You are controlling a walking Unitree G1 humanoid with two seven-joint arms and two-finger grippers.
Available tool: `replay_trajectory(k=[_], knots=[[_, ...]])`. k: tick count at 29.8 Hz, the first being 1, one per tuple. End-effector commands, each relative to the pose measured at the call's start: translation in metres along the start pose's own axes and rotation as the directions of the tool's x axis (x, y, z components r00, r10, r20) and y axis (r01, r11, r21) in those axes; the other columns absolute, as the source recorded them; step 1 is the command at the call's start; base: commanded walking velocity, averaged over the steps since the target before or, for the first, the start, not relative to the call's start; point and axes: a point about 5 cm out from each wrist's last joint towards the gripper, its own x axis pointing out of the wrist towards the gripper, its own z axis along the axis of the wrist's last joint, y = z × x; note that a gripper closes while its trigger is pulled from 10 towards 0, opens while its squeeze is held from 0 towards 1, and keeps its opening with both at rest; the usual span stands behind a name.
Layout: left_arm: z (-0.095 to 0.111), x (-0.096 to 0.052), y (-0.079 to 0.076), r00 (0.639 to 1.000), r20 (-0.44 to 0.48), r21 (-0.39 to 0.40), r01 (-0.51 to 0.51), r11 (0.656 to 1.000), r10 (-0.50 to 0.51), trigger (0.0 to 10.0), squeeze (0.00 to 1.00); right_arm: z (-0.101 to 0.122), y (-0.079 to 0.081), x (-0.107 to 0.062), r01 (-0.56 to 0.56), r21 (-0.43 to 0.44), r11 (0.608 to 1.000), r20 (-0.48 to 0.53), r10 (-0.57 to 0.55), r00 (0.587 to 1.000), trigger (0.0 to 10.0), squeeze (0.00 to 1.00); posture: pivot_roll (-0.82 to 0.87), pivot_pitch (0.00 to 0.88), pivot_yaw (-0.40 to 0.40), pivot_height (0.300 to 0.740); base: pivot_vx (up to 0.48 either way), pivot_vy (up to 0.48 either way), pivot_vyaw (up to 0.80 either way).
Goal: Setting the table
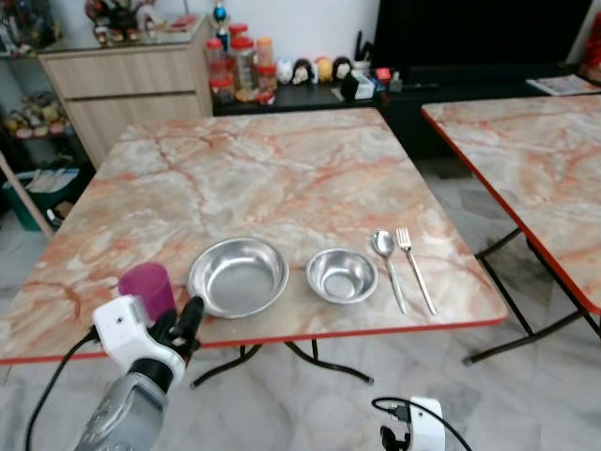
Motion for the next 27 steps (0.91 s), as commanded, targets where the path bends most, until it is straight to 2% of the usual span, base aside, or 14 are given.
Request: replay_trajectory(k=[1,3,4,5,9,10,18,19,23,27], knots=[[-0.003,0.005,-0.001,0.999,-0.037,0.007,0.0,1.0,0.0,10.0,0.0,0.003,0.003,0.001,-0.006,0.001,1.0,0.0,0.006,1.0,10.0,0.0,0.15,0.0,0.03,0.74,0.0,0.0,0.0],[-0.003,0.008,0.0,0.999,-0.041,-0.014,-0.019,1.0,0.019,10.0,0.0,0.003,0.005,0.001,-0.008,0.001,1.0,0.002,0.008,1.0,10.0,0.0,0.15,0.0,0.032,0.74,0.0,0.0,0.0],[-0.004,0.011,0.004,0.997,-0.05,-0.039,-0.062,0.997,0.06,10.0,0.0,0.003,0.005,0.002,-0.009,0.002,1.0,0.003,0.009,1.0,10.0,0.0,0.14,0.0,0.036,0.74,0.0,0.0,0.0],[-0.004,0.012,0.008,0.994,-0.054,-0.033,-0.097,0.995,0.095,10.0,0.0,0.003,0.005,0.002,-0.009,0.004,1.0,0.004,0.009,1.0,10.0,0.0,0.14,0.0,0.037,0.74,0.0,0.0,0.0],[-0.004,0.013,0.012,0.99,-0.056,-0.01,-0.129,0.992,0.128,10.0,0.0,0.003,0.005,0.001,-0.008,0.006,1.0,0.004,0.008,1.0,10.0,0.0,0.14,0.0,0.038,0.74,0.0,0.0,0.0],[-0.002,0.014,0.01,0.992,-0.052,-0.011,-0.113,0.994,0.112,10.0,1.0,0.003,0.005,0.001,-0.008,0.007,1.0,0.003,0.008,1.0,10.0,0.0,0.14,0.0,0.038,0.74,0.0,0.0,0.0],[0.001,0.017,0.006,0.988,-0.053,-0.018,-0.146,0.989,0.145,10.0,1.0,0.002,0.005,0.001,-0.01,0.002,1.0,0.0,0.01,1.0,10.0,0.0,0.14,0.0,0.034,0.74,0.0,0.0,0.0],[0.0,0.017,0.007,0.983,-0.061,-0.019,-0.175,0.984,0.174,10.0,0.0,0.002,0.005,0.001,-0.01,0.002,1.0,0.001,0.01,1.0,10.0,0.0,0.14,0.0,0.034,0.74,0.0,0.0,0.0],[0.001,0.015,0.009,0.976,-0.047,-0.032,-0.213,0.976,0.212,10.0,0.0,0.002,0.005,0.001,-0.009,0.007,1.0,0.002,0.009,1.0,10.0,0.0,0.14,0.0,0.035,0.74,0.0,0.0,0.0],[0.011,0.007,0.007,0.979,-0.008,-0.043,-0.205,0.978,0.204,10.0,0.0,0.002,0.005,0.001,-0.008,0.01,1.0,0.001,0.008,1.0,10.0,0.0,0.15,0.0,0.034,0.74,0.0,0.0,0.0]])
